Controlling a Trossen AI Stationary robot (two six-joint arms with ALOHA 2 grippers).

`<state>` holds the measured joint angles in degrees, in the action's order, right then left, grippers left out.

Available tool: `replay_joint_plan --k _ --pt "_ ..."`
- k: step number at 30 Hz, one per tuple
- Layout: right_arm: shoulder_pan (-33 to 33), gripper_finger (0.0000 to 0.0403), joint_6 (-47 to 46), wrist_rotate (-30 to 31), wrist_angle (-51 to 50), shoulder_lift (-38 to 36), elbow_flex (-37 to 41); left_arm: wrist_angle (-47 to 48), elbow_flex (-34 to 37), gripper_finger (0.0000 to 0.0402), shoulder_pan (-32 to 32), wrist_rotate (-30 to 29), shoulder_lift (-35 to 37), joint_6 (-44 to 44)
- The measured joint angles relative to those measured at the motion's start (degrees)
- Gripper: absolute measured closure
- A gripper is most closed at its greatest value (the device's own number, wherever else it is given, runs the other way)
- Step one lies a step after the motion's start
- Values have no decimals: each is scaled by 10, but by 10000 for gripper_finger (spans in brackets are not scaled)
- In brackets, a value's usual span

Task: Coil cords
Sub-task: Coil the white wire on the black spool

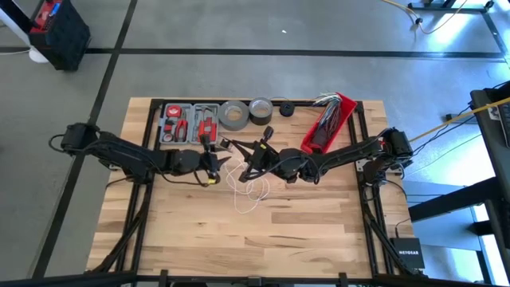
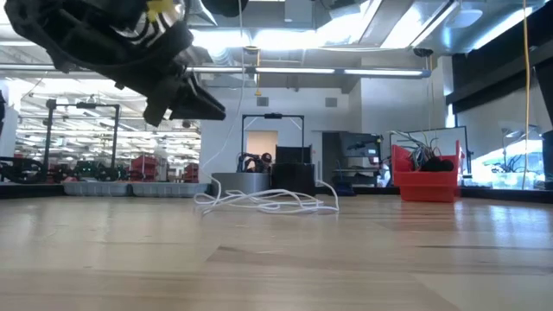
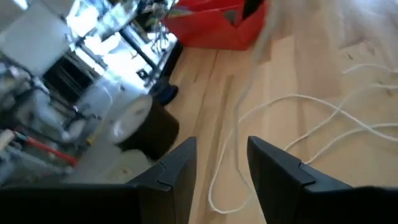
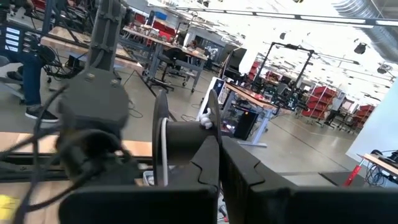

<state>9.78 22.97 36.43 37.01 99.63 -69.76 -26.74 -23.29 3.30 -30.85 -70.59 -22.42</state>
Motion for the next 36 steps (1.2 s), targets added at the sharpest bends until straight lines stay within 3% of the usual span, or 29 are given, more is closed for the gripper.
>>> replay_joint_plan --k 4,11,16,23,27,32,36 --pt "0 396 0 0 0 0 0 -10 0 266 -29 108 -12 25" --pt "0 396 0 -15 0 0 0 -38 0 266 -51 96 -20 53" --pt "0 398 1 -30 1 0 0 -39 0 266 -59 139 -28 57" --pt "0 396 1 -30 2 0 0 -33 0 274 -61 141 -59 33" --pt "0 398 4 -30 2 0 0 -42 0 312 -61 138 -62 22" --pt "0 397 13 -30 1 0 0 -38 0 386 -61 130 -61 11" --pt "10 398 29 -21 1 0 0 2 0 391 -56 70 -34 -13"
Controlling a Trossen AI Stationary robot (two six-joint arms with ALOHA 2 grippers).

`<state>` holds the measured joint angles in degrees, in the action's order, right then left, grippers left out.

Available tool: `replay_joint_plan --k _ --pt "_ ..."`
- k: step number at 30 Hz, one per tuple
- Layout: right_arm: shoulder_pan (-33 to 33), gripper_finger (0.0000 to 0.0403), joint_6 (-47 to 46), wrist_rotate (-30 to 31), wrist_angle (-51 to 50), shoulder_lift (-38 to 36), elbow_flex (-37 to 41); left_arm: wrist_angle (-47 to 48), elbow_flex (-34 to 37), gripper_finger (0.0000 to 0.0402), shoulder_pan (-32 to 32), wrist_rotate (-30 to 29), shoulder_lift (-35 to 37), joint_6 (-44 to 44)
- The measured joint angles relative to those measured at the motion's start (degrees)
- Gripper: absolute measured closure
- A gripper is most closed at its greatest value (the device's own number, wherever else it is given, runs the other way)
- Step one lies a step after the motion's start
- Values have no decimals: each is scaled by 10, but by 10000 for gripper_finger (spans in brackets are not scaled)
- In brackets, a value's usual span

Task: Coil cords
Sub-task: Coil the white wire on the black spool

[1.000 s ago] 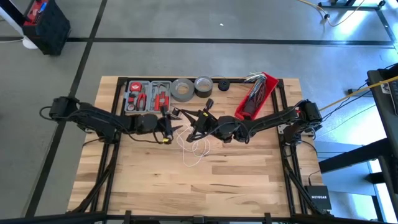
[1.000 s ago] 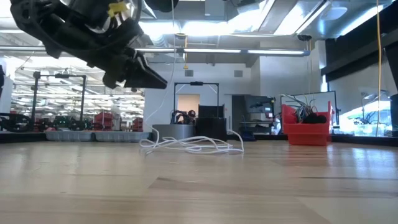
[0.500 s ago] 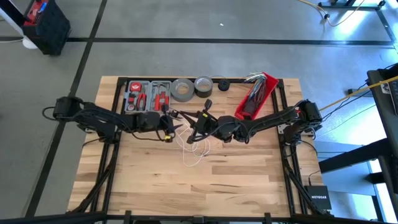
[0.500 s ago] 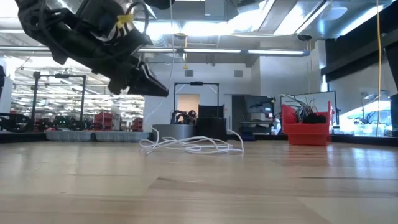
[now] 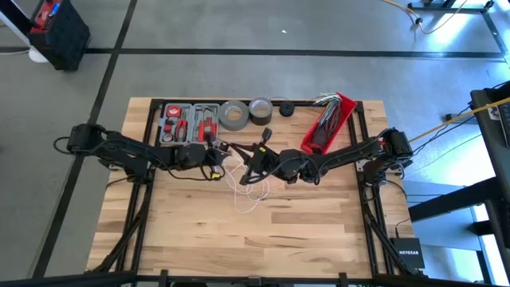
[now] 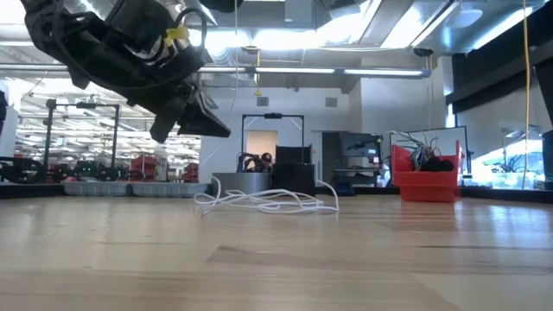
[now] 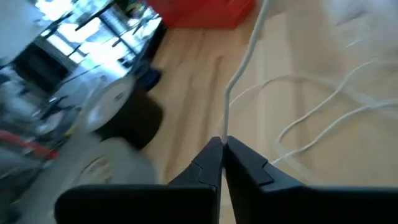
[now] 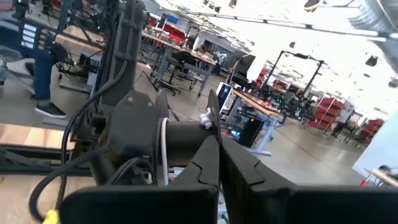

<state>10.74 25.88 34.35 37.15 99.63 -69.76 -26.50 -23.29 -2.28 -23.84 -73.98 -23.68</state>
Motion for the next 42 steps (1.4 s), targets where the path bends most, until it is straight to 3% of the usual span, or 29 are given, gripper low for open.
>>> replay_joint_plan --k 6,12,24,27,33,37,42 --pt "18 397 32 36 -3 0 0 121 0 397 -7 -36 118 -5" --pt "16 399 31 -7 -62 0 0 218 0 399 -21 -38 254 30" --pt "-29 399 -30 9 -217 1 0 296 0 400 -28 -34 447 101" --pt "-41 399 -49 47 -244 5 0 303 0 399 -28 7 472 118" --pt "-57 399 -75 46 -239 18 1 260 0 399 -26 90 478 175" --pt "-67 400 -88 43 -212 39 0 216 0 400 -20 148 450 210" --pt "-83 400 -124 32 -188 58 -3 159 0 400 5 159 391 224"
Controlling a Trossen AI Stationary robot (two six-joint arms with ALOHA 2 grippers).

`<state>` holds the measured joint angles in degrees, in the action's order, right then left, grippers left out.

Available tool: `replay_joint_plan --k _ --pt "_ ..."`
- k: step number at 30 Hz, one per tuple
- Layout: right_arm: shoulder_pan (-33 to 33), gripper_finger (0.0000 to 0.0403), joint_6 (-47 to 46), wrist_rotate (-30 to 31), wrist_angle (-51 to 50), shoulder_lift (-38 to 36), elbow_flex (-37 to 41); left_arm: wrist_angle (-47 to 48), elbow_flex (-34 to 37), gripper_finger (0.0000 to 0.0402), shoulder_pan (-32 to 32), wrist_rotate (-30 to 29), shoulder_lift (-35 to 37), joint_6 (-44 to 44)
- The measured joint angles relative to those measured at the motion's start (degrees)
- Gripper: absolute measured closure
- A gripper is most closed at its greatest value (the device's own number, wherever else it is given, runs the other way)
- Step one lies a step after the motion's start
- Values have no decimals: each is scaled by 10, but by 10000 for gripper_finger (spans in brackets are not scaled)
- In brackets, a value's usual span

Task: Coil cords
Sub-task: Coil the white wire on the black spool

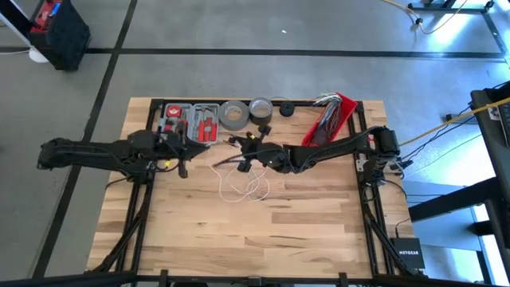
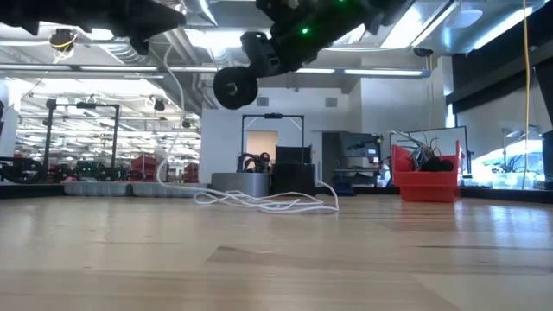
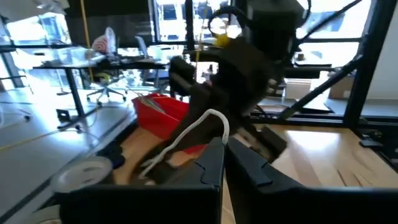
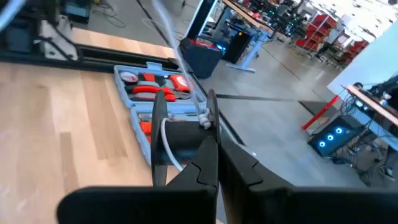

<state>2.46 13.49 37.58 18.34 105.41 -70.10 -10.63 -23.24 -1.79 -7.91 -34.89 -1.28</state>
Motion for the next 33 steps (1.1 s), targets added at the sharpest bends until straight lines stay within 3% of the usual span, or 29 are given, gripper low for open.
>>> replay_joint_plan --k 10,17,24,33 --pt "-6 398 -43 -45 16 7 -16 -146 0 399 23 -3 -178 -2" --pt "-6 399 -43 -59 34 7 -16 -203 0 399 20 -71 -281 -34" --pt "8 399 -44 -78 74 -6 -15 -199 0 399 -3 -84 -328 -66" --pt "57 399 -5 -43 68 -57 -14 -179 -1 399 -15 -83 -362 -115"
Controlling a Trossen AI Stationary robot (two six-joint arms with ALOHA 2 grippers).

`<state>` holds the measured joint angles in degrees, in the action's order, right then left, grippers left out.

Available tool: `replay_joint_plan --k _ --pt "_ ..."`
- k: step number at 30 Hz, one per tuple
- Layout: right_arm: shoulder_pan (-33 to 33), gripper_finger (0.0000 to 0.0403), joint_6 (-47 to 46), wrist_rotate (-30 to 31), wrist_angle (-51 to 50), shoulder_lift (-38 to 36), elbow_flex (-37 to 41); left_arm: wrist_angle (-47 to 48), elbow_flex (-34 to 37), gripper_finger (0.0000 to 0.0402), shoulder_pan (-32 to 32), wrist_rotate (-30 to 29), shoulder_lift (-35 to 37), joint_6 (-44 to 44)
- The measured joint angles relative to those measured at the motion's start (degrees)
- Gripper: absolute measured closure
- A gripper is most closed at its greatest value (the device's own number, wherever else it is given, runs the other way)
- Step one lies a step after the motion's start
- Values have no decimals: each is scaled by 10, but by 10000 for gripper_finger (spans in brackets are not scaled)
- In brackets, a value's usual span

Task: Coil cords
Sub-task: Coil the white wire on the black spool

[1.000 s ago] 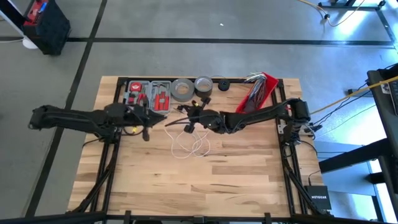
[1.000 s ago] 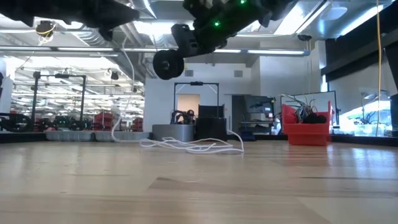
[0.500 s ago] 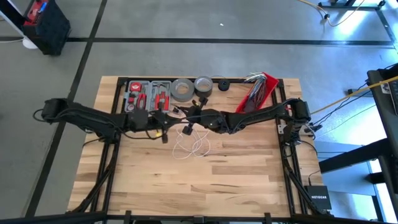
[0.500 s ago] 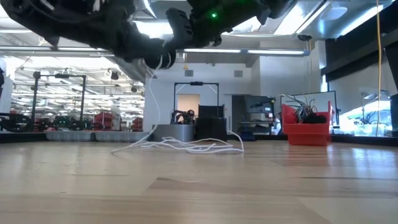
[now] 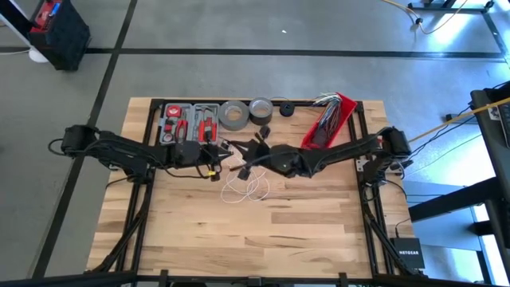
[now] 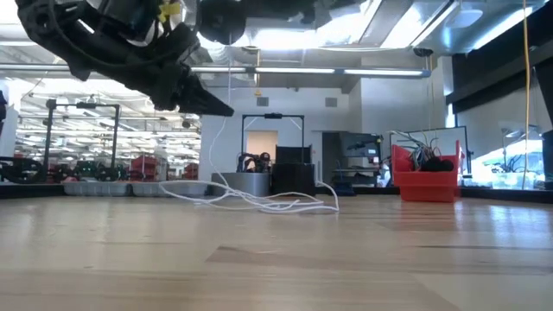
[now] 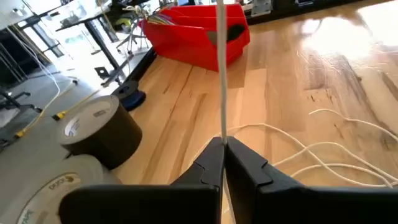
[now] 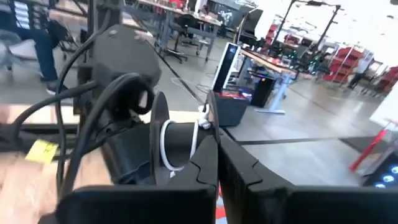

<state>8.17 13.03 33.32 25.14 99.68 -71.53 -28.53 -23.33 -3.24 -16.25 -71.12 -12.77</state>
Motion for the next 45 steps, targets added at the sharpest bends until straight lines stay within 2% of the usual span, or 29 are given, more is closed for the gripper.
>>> replay_joint_plan --k 7,22,32,38,41,45 --pt "28 399 66 92 -27 -11 1 31 -1 399 -14 -30 0 -42" --pt "63 398 76 107 -49 -39 2 64 -1 399 -23 -32 0 -70" --pt "96 399 111 161 -44 -39 1 78 0 399 -24 -34 -1 -72" --pt "110 398 124 161 -46 -39 1 86 0 399 -24 -34 -1 -85" --pt "107 399 123 156 -80 -52 0 93 2 399 -24 -35 17 -84" --pt "83 399 111 155 -114 -64 -5 122 4 399 -25 -45 82 -59"
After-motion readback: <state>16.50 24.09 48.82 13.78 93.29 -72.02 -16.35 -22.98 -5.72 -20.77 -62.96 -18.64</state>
